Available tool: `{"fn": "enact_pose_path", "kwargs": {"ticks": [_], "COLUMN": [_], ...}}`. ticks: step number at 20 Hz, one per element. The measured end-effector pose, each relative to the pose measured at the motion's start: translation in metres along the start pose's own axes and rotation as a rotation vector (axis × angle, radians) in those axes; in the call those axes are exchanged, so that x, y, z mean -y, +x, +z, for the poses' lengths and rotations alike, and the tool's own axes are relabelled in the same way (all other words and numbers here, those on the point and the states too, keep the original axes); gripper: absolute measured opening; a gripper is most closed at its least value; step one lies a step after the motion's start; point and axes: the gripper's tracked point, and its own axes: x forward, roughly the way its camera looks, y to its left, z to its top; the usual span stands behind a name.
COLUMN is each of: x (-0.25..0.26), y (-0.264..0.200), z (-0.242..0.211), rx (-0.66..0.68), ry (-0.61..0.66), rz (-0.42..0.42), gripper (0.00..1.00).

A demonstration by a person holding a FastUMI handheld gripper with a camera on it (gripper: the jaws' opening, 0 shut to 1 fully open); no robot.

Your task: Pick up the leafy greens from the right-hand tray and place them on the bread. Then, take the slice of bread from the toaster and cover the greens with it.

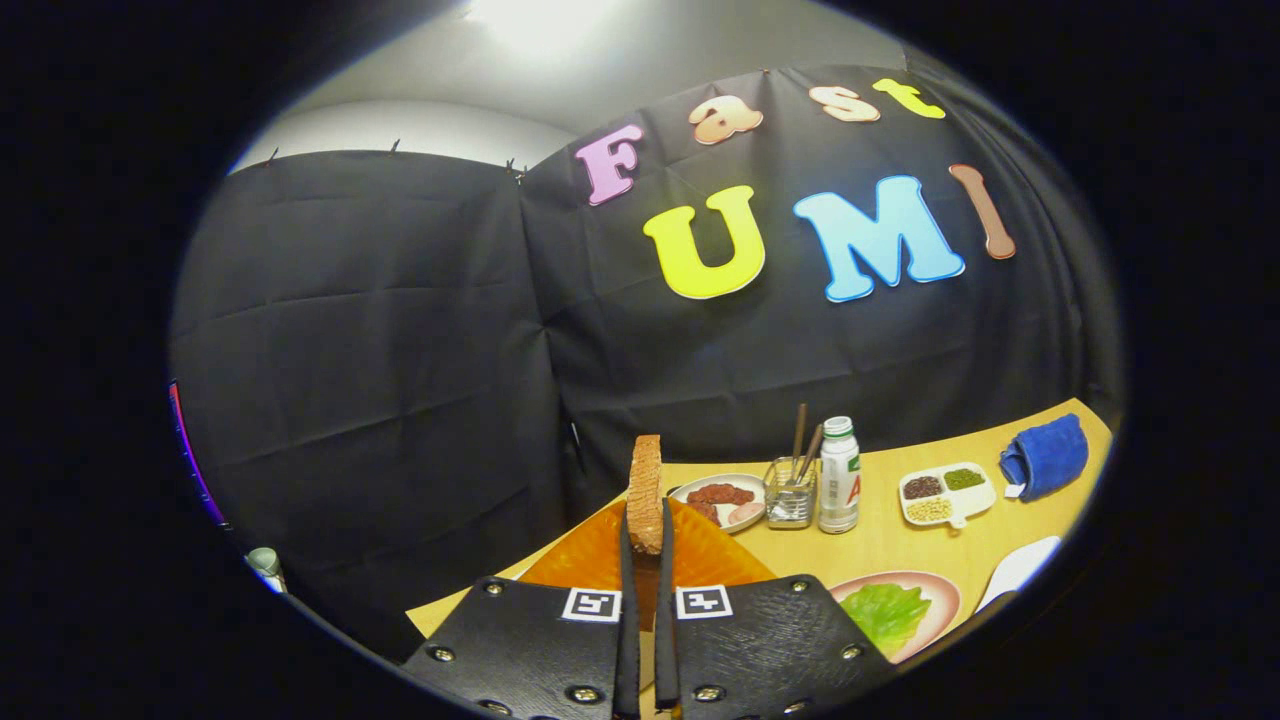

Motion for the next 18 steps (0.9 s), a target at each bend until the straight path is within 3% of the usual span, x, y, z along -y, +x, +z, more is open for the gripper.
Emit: {"fn": "enact_pose_path", "kwargs": {"ticks": [9, 18], "x": [0.134, 0.209], "y": [-0.033, -0.061], "z": [-0.034, -0.077], "rx": [-0.074, -0.150], "ry": [-0.031, -0.081], "rz": [-0.291, -0.507], "gripper": [0.06, 0.06]}}
